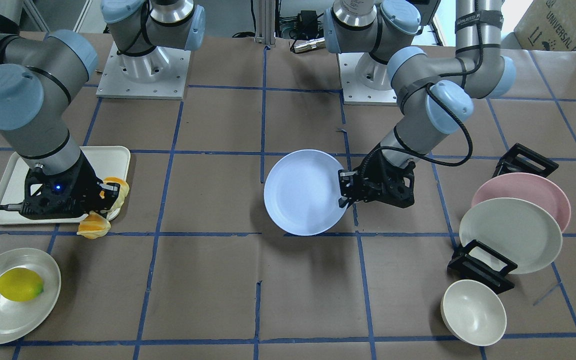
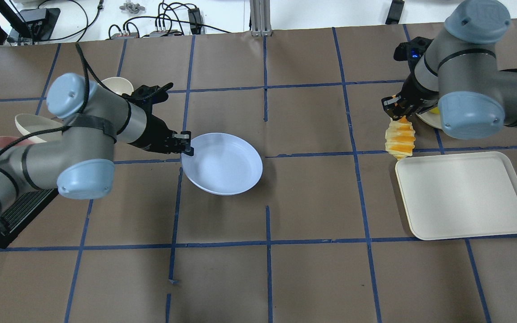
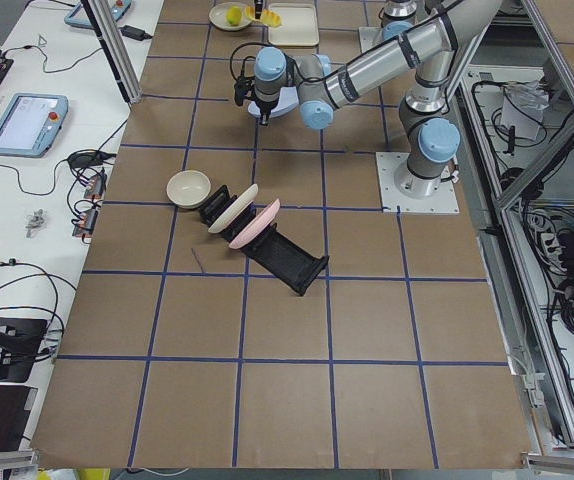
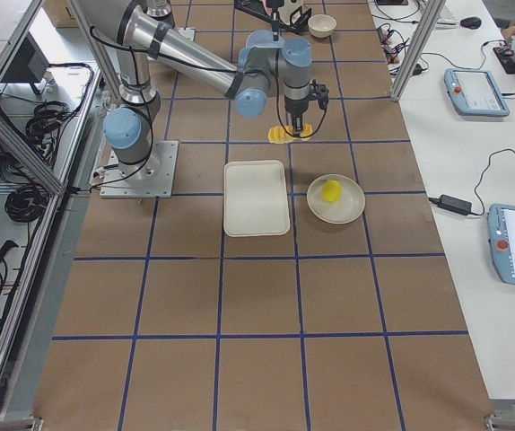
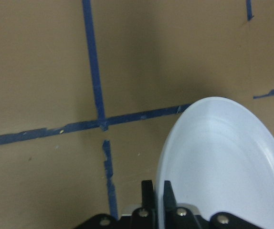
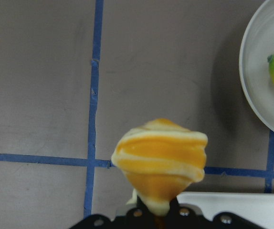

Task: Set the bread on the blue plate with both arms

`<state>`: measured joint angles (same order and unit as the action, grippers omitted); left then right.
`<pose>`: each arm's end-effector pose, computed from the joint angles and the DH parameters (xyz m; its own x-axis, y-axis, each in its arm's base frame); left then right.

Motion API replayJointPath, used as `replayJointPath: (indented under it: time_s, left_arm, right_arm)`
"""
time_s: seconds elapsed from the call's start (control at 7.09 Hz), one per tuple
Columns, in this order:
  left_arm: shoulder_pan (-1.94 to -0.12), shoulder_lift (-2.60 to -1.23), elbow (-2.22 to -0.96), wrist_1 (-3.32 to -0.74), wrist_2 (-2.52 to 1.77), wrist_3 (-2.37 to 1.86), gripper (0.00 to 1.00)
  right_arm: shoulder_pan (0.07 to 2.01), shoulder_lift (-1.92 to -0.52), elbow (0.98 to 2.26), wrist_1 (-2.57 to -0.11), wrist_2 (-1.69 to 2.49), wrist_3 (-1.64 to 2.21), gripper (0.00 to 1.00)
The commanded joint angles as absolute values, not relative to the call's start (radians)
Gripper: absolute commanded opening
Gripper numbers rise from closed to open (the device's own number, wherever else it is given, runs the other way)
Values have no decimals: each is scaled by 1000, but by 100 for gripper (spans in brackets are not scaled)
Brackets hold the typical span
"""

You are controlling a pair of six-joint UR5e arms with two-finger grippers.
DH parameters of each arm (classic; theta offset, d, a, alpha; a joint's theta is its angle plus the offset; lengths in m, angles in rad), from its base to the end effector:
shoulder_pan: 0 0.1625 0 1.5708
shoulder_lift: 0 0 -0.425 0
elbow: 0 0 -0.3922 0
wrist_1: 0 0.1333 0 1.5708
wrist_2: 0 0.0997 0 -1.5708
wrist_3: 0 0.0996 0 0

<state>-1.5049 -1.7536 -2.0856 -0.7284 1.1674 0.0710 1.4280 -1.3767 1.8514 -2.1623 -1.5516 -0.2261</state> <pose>-0.1398 -0.5000 0.2522 -0.9238 0.0660 0.3772 0.0004 0.9852 -0.1715 0.0568 -0.5552 0.3130 -0.9964 -0.0839 0.0075 -0.0842 0.9895 -0.1178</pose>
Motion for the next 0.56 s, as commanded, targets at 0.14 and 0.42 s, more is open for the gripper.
replayJointPath:
  time_s: [0.14,0.42]
  left_arm:
    - [-1629,-1934,-2112,-294,1166,-176,27]
    - [-1646,-1939,-2120,-250,1163,-276,100]
  right_arm:
    - [1454,-1344,1818,-2166,-1555,-216,8]
    - [1483,-1338,1809,-2161,-1559,-210,8]
